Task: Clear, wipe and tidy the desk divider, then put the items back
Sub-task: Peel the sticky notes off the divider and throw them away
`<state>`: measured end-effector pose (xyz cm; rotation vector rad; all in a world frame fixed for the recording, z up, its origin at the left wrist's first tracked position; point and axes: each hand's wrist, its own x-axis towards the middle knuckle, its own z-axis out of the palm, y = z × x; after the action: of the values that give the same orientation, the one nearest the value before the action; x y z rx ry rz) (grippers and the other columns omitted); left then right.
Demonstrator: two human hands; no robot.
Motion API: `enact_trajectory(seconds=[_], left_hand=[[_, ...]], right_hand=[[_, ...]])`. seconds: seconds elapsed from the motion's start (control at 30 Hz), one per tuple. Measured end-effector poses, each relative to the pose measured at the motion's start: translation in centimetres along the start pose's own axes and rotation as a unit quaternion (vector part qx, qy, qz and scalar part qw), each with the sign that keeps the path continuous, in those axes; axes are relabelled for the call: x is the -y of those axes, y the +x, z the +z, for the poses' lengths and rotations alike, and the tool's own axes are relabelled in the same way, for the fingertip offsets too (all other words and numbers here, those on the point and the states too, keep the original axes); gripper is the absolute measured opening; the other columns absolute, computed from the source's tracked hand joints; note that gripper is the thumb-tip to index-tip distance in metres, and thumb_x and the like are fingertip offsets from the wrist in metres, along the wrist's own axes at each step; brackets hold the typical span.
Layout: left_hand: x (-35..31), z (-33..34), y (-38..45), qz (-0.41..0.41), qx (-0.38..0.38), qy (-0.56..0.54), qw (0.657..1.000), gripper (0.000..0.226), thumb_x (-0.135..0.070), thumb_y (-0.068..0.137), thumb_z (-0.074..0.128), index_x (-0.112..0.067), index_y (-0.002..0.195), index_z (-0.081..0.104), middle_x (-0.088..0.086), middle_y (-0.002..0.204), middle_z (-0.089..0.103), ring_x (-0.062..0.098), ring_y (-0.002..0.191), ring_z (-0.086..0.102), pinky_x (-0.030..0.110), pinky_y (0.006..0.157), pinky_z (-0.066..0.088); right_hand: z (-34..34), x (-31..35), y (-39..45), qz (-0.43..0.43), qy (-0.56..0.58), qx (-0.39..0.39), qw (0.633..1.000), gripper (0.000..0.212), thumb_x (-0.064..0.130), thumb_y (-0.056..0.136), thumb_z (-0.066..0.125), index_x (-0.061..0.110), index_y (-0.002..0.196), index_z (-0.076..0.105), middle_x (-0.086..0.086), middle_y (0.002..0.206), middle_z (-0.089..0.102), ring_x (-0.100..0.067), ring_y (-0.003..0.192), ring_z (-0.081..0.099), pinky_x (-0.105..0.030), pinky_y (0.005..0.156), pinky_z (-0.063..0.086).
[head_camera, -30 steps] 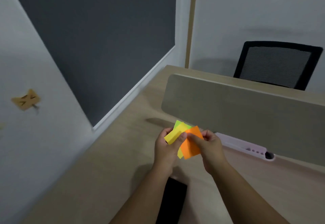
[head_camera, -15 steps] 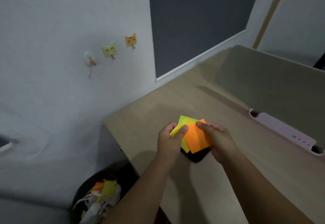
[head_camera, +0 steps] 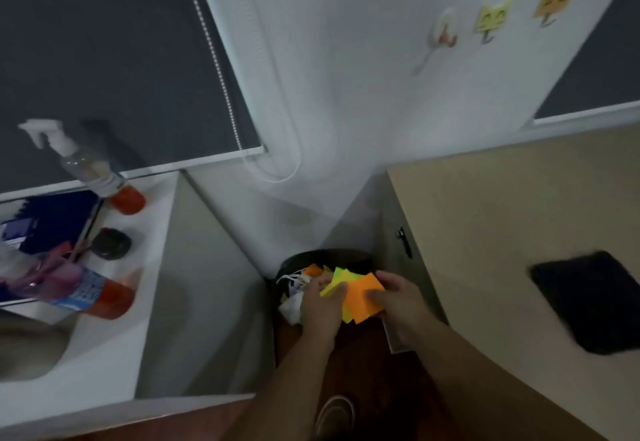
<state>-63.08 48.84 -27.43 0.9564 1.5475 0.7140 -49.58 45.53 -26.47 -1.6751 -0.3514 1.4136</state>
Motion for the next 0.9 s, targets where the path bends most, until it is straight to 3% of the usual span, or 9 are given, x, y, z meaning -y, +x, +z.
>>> enact_trajectory(seconds=[0.07,0.2,0.33,0.4,0.53,0.6,0.67,0.77,0.9], left_hand=[[2.6,-2.0,2.7,-0.042,-0.016,-0.011,0.999,0.025,-0.023,0.082,0.075,-0.034,0.097,0.058,0.007,0.114,0.062,0.027,0.104,0.062,0.050,0.091,0.054],[7.1,-3.9,8.4,-0.116,-0.026,-0.011,0.993,0.035,-0.028,0.067,0.077,-0.039,0.094,0.056,0.014,0.119,0.062,0.032,0.101,0.065,0.054,0.089,0.056],[10.4,-4.7,14.4,-0.130,-0.044,0.026,0.990,0.034,-0.013,0.084,0.072,-0.022,0.112,0.055,0.013,0.122,0.058,0.031,0.107,0.061,0.034,0.082,0.052],[12.2,-4.8,16.7,-0.131,-0.043,0.046,0.989,0.036,-0.013,0.084,0.071,-0.021,0.114,0.052,0.014,0.126,0.058,0.029,0.103,0.062,0.034,0.081,0.053],[14.6,-4.9,19.7,-0.167,-0.042,0.039,0.984,0.046,-0.014,0.088,0.068,-0.012,0.128,0.045,0.014,0.121,0.052,0.013,0.076,0.059,0.025,0.060,0.052],[15.5,-4.7,20.3,-0.205,-0.033,0.002,0.978,0.057,-0.020,0.087,0.070,-0.010,0.135,0.040,0.017,0.125,0.055,0.028,0.086,0.066,0.032,0.064,0.056],[16.3,-4.5,20.6,-0.224,-0.030,-0.022,0.974,0.064,-0.027,0.079,0.071,-0.011,0.134,0.041,0.024,0.120,0.062,0.037,0.083,0.070,0.034,0.056,0.056],[16.3,-4.6,20.3,-0.228,-0.038,-0.012,0.973,0.047,-0.017,0.085,0.068,-0.013,0.124,0.042,0.025,0.103,0.066,0.026,0.057,0.064,0.026,0.044,0.047],[13.5,-5.0,18.7,-0.227,0.010,-0.009,0.974,0.041,-0.007,0.090,0.061,-0.012,0.125,0.041,0.018,0.089,0.065,0.021,0.056,0.059,0.026,0.046,0.044]], right_hand=[[3.1,-1.1,2.5,0.029,-0.022,-0.013,0.999,0.052,-0.002,0.080,0.066,0.011,0.129,0.053,-0.017,0.121,0.059,-0.032,0.101,0.061,-0.043,0.075,0.057],[7.2,-3.1,7.8,0.085,-0.041,-0.026,0.995,0.050,-0.005,0.084,0.058,0.006,0.132,0.049,-0.016,0.113,0.055,-0.022,0.081,0.056,-0.035,0.062,0.052],[10.5,-6.0,14.2,0.129,-0.058,-0.002,0.990,0.053,-0.004,0.087,0.054,0.009,0.137,0.044,-0.012,0.105,0.055,-0.021,0.077,0.055,-0.047,0.078,0.056],[11.6,-7.5,16.5,0.145,-0.066,0.006,0.987,0.054,-0.004,0.088,0.052,0.012,0.139,0.042,-0.010,0.100,0.055,-0.022,0.078,0.055,-0.048,0.085,0.054],[12.8,-9.6,19.8,0.166,-0.092,0.016,0.982,0.063,0.003,0.087,0.056,0.020,0.144,0.035,-0.016,0.132,0.052,-0.032,0.102,0.058,-0.049,0.086,0.056],[12.9,-9.8,20.5,0.182,-0.111,0.026,0.977,0.065,0.011,0.088,0.057,0.024,0.146,0.030,-0.017,0.133,0.052,-0.035,0.104,0.060,-0.050,0.088,0.055],[13.0,-9.6,20.4,0.197,-0.110,0.046,0.973,0.054,0.019,0.090,0.054,0.026,0.140,0.037,-0.017,0.124,0.056,-0.036,0.106,0.059,-0.048,0.090,0.053],[12.5,-8.5,20.1,0.203,-0.082,0.085,0.972,0.054,0.028,0.090,0.054,0.026,0.141,0.037,-0.015,0.130,0.054,-0.031,0.106,0.058,-0.040,0.075,0.051],[10.3,-6.8,18.7,0.187,-0.051,0.057,0.979,0.049,0.019,0.092,0.051,0.014,0.140,0.043,-0.015,0.125,0.059,-0.026,0.097,0.062,-0.031,0.065,0.046]])
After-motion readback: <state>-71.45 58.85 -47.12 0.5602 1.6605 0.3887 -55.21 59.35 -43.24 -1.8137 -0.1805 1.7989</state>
